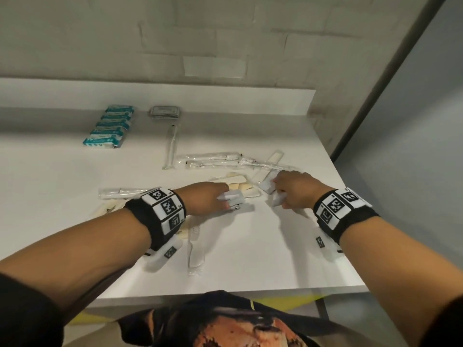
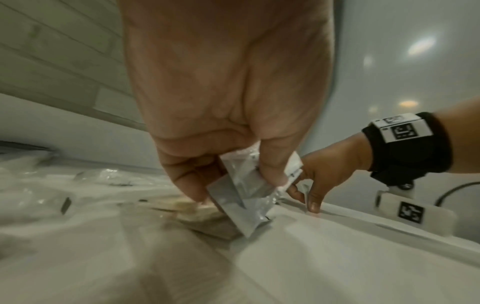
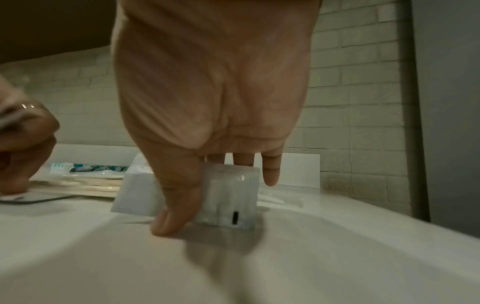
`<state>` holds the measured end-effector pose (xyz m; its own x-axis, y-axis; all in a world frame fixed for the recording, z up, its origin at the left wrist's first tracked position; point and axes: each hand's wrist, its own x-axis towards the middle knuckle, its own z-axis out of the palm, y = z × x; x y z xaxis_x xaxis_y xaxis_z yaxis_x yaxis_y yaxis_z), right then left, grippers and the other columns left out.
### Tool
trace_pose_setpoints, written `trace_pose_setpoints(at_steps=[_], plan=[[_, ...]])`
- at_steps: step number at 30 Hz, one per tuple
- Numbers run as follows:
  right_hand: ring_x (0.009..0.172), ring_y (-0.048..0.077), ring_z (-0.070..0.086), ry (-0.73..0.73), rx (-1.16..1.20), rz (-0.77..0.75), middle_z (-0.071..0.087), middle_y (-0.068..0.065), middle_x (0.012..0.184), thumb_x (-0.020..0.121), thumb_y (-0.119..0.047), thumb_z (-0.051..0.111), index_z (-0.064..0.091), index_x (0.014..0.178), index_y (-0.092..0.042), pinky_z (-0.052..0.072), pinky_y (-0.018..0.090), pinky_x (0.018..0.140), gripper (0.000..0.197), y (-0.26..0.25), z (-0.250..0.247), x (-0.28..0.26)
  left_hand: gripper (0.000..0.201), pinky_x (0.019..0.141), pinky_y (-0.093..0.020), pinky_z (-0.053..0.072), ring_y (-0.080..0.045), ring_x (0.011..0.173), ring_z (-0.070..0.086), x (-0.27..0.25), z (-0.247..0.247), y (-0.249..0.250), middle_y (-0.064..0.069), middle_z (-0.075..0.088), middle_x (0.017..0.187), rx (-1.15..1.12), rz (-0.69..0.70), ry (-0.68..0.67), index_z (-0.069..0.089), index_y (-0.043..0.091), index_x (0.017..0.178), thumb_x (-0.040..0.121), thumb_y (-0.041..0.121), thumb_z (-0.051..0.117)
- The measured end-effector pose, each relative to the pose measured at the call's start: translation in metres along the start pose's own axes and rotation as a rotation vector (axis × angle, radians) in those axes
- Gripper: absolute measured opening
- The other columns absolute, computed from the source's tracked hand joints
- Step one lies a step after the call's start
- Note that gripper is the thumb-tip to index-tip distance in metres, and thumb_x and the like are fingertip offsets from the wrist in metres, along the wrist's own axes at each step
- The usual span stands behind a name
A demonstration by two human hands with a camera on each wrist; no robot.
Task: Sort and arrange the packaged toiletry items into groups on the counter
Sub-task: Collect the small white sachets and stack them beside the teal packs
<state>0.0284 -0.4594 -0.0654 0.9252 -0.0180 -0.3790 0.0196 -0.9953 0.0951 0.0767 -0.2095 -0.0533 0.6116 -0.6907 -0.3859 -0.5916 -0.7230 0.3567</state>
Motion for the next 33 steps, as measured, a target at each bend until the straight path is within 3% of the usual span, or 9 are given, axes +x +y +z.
trace_pose_setpoints(at_steps=[3,8,13,19,21,24,27,31,33], plan=[[0.107,0.024,0.053,0.054,0.050,0.035,0.051,0.000,0.118,0.074,-0.024,0.074,0.058,0.104,-0.023,0.039,0.031,0.080,0.034,-0.004,0.000,0.006,0.038,0.084,-0.031,0.043,-0.022,0.103,0.054,0.004,-0.002,-0.001,-0.002,0.060,0.119,0.050,-0.062,0.030,0.054,0.016,0.122,0.094,0.041,0.051],[0.117,0.025,0.052,-0.014,0.059,0.150,0.052,0.002,0.132,0.074,-0.025,0.077,0.044,0.131,-0.023,0.043,0.037,0.095,0.066,-0.009,-0.002,0.014,0.033,0.083,-0.033,0.045,-0.025,0.104,0.056,0.007,0.006,0.000,-0.006,0.055,0.115,0.182,-0.070,0.082,0.057,0.019,0.119,0.090,0.034,0.056],[0.119,0.028,0.044,-0.043,-0.054,0.218,0.043,0.008,0.129,0.077,-0.038,0.075,0.050,0.126,-0.017,0.040,0.041,0.100,0.059,-0.008,-0.004,0.014,0.055,0.085,-0.035,0.044,-0.028,0.111,0.053,0.011,0.019,0.000,-0.008,0.049,0.122,0.152,-0.172,0.117,0.046,0.018,0.130,0.082,0.034,0.069],[0.111,0.027,0.057,-0.069,0.132,0.308,0.056,0.008,0.125,0.078,-0.038,0.075,0.044,0.128,-0.011,0.049,0.039,0.092,0.065,-0.003,-0.001,0.009,0.060,0.079,-0.032,0.045,-0.025,0.107,0.056,0.015,0.013,0.005,-0.007,0.055,0.121,0.147,-0.265,0.085,0.043,0.012,0.127,0.080,0.036,0.072],[0.109,0.026,0.060,-0.098,0.148,0.323,0.061,0.009,0.122,0.081,-0.040,0.071,0.049,0.127,-0.006,0.049,0.034,0.087,0.061,-0.003,0.000,0.010,0.053,0.074,-0.029,0.043,-0.022,0.099,0.057,0.017,0.009,0.006,-0.003,0.059,0.110,0.163,-0.262,0.016,0.049,0.011,0.122,0.080,0.037,0.069],[0.109,0.025,0.060,-0.111,0.157,0.334,0.063,0.007,0.121,0.083,-0.041,0.068,0.057,0.124,-0.009,0.049,0.034,0.089,0.053,-0.007,0.002,0.006,0.029,0.069,-0.027,0.041,-0.019,0.084,0.054,0.015,0.006,0.008,0.002,0.057,0.092,0.192,-0.222,-0.007,0.056,0.018,0.096,0.078,0.037,0.069],[0.098,0.024,0.061,-0.022,0.266,0.299,0.065,0.006,0.112,0.082,-0.032,0.069,0.060,0.107,-0.011,0.048,0.032,0.080,0.034,-0.013,-0.004,-0.001,0.024,0.063,-0.028,0.038,-0.019,0.080,0.053,0.013,0.005,0.005,0.001,0.057,0.090,-0.008,-0.177,0.126,0.049,0.022,0.083,0.080,0.040,0.066],[0.089,0.029,0.066,0.308,0.937,0.190,0.069,0.010,0.094,0.077,-0.022,0.077,0.065,0.093,-0.008,0.052,0.039,0.082,0.025,-0.032,-0.029,-0.015,0.021,0.074,-0.040,0.057,-0.026,0.090,0.068,0.009,-0.010,0.005,-0.008,0.069,0.094,-0.750,-0.120,0.307,0.049,0.012,0.107,0.090,0.020,0.058],[0.080,0.025,0.067,0.387,1.287,0.070,0.069,0.007,0.084,0.077,-0.011,0.078,0.066,0.087,-0.011,0.054,0.041,0.083,0.016,-0.050,-0.045,-0.025,0.027,0.076,-0.040,0.056,-0.022,0.086,0.068,0.001,-0.019,0.009,-0.007,0.069,0.090,-1.052,-0.022,0.314,0.047,0.008,0.123,0.097,0.015,0.050]])
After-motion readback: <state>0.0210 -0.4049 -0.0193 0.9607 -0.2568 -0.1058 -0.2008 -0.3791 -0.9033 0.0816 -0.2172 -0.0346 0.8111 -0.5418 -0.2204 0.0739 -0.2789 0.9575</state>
